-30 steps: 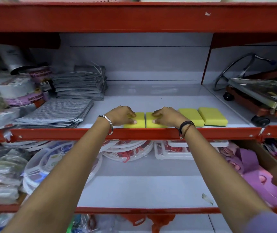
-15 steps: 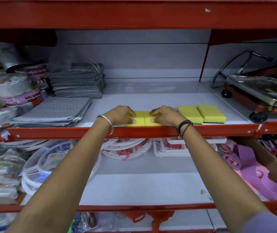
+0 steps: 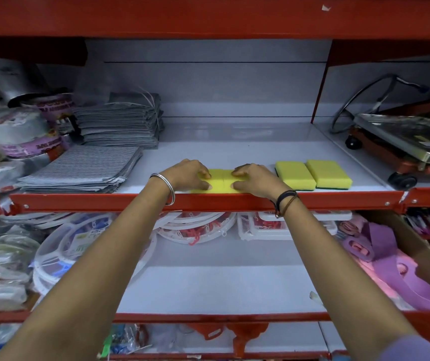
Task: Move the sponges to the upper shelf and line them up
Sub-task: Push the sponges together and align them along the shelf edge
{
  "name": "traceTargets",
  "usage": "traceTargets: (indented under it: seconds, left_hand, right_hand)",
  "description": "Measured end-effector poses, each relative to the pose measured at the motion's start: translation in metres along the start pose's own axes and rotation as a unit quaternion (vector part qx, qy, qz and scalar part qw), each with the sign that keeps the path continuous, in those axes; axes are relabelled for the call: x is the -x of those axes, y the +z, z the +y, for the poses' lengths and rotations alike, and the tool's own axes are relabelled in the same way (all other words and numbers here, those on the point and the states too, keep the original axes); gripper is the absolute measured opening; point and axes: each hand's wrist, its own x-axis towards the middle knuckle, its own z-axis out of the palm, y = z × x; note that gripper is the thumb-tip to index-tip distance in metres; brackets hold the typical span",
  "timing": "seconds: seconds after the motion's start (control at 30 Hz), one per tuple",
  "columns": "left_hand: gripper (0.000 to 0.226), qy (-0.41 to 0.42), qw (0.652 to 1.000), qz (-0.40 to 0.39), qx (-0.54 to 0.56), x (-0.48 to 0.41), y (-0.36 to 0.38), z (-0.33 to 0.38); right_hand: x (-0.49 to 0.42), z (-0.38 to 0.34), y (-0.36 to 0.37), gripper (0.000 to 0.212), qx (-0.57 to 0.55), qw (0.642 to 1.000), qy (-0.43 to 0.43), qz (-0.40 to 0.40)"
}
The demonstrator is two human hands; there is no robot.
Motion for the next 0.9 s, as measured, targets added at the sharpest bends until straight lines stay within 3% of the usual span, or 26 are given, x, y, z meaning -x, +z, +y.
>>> traceTargets:
  seconds: [0.13,0.23,0.33,0.57,0.7,0.9]
  left_hand:
    - [0.027,0.004,1.0,-0.02,-0.013,-0.009,-0.015,0.005]
    - [0.023,0.032,0.998,0.054,0.019,-0.021,-0.023,0.02]
    - [0.022,0.096,0.987,0.12,0.051,-0.042,-0.016,0.06]
    - [0.041,0.149,0.989,0.008,-0.018,-0.107,0.028,0.146]
    - [0.04,0.141,0.987,-0.048,-0.059,-0.123,0.031,0.157]
    - [0.038,0.118,0.991,-0.047,-0.051,-0.118,0.019,0.129]
  right_hand:
    - [0.016,0.014,-0.011,0.044,0.041,0.995,-0.019,0.094]
    - [0.027,0.038,-0.036,0.039,0.049,0.981,-0.011,0.19]
    - [0.033,0.074,-0.067,0.035,0.049,0.97,0.052,0.231]
    - [0.044,0.135,-0.096,0.039,0.033,0.964,0.184,0.187]
    - [0.035,0.151,-0.089,0.041,0.008,0.977,0.182,0.114]
    - [0.03,0.143,-0.082,0.037,-0.021,0.982,0.155,0.102]
